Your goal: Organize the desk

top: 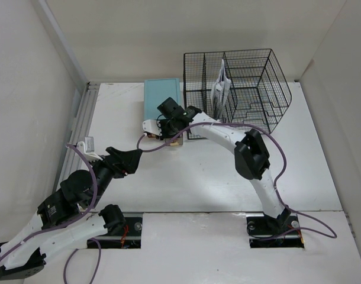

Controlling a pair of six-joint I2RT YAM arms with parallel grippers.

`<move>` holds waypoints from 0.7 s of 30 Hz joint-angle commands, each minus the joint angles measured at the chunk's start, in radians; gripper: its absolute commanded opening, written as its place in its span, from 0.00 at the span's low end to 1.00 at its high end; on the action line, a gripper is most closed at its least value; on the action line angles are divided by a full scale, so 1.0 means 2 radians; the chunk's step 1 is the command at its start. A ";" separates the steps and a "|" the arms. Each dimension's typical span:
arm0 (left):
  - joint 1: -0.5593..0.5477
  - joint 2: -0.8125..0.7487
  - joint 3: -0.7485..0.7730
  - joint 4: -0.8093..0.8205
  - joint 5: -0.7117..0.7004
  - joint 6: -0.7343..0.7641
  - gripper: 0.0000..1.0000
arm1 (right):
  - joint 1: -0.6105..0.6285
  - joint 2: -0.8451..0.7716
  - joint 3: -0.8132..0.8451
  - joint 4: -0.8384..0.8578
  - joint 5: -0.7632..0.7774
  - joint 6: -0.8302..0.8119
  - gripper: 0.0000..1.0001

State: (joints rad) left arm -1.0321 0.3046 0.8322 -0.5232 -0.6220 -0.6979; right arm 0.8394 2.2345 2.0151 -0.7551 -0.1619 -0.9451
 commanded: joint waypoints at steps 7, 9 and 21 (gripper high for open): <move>0.001 -0.003 0.000 0.014 0.002 0.009 0.84 | 0.005 -0.032 0.013 0.019 0.007 0.003 0.42; 0.001 -0.003 0.000 0.014 0.002 0.009 0.84 | 0.005 -0.040 0.009 0.029 0.007 0.003 0.44; 0.001 -0.003 0.000 0.014 0.002 0.009 0.84 | 0.010 -0.106 -0.012 0.020 -0.124 0.081 0.00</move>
State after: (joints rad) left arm -1.0321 0.3046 0.8322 -0.5228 -0.6212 -0.6960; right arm 0.8459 2.1052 1.9923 -0.7181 -0.2375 -0.8391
